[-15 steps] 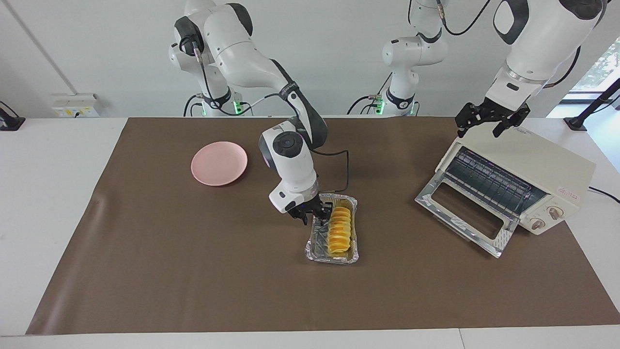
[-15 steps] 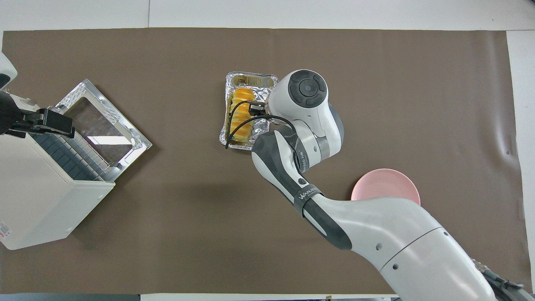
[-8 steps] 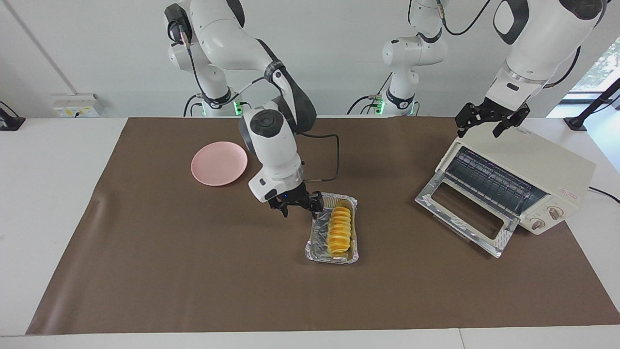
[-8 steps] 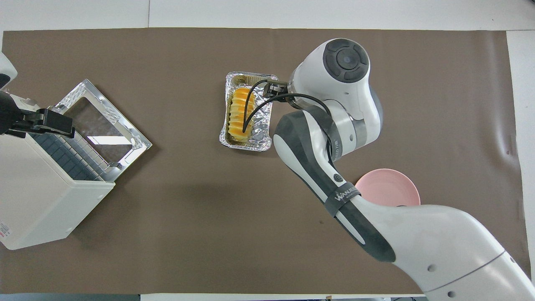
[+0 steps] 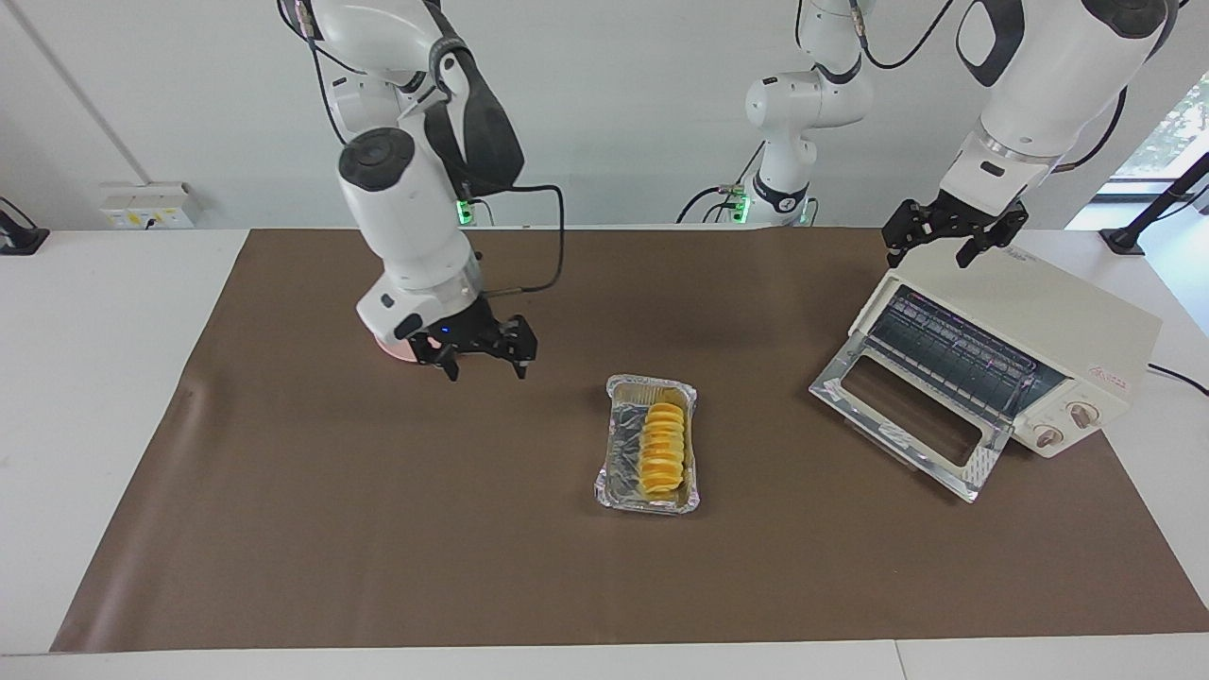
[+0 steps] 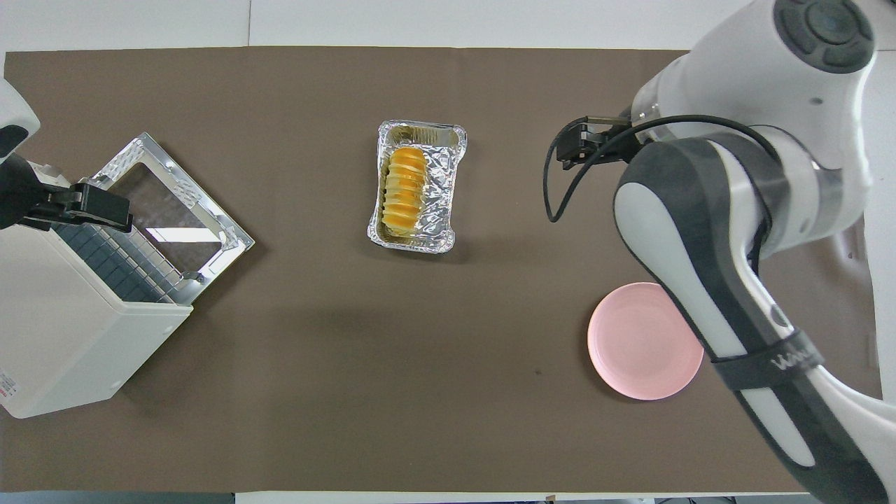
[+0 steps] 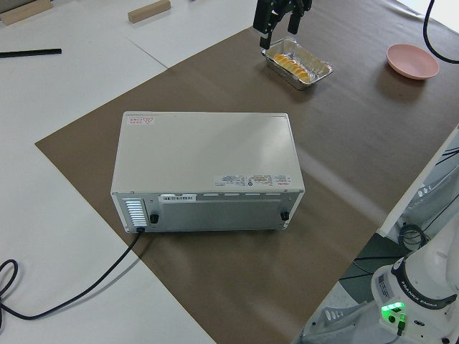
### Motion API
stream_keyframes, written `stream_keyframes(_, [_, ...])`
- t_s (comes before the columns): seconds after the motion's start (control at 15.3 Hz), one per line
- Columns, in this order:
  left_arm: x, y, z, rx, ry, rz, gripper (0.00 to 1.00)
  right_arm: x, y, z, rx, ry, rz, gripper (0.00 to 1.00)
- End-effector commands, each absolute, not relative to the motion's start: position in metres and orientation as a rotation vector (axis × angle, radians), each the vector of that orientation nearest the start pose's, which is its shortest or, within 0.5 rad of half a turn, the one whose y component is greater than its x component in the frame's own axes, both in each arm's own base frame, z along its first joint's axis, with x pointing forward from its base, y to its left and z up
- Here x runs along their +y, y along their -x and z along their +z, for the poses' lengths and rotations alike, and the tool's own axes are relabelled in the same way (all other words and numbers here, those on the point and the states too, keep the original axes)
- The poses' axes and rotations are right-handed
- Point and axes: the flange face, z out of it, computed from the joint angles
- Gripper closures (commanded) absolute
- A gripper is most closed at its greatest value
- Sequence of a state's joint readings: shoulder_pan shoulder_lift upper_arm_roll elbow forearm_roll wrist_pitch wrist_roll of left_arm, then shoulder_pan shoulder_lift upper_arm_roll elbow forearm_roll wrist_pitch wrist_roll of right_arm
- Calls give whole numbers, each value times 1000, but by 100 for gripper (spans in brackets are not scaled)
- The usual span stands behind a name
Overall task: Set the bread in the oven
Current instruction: 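Release the tray and withdraw the right gripper while the left gripper rises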
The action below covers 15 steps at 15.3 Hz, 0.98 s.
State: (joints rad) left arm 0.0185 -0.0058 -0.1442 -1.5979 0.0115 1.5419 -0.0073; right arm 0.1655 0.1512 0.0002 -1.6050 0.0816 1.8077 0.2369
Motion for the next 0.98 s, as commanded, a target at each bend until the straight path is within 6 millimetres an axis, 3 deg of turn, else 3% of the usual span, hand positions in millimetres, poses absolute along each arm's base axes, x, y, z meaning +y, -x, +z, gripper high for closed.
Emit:
stream_keyframes(0.0, [-83,-537,617,235,3127,53,0,71,-560,554,109,3077,-65,0])
stream_keyframes(0.33, [-93,-537,617,262,3126,34,0,14,-538,562,58,3115,92,0])
stream_keyframes(0.52, [-104,-542,618,287,3141,31,0,1,-539,564,95,3118,97,0])
stream_keyframes(0.65, [-143,-556,604,348,3146,58,0,-10,-545,570,116,3121,77,0])
stream_keyframes(0.85, [-188,-583,586,242,3167,77,0,-15,-549,584,118,3145,82,0])
stream_keyframes(0.91, [-216,-593,575,244,3171,86,0,-15,-554,586,118,3143,96,0])
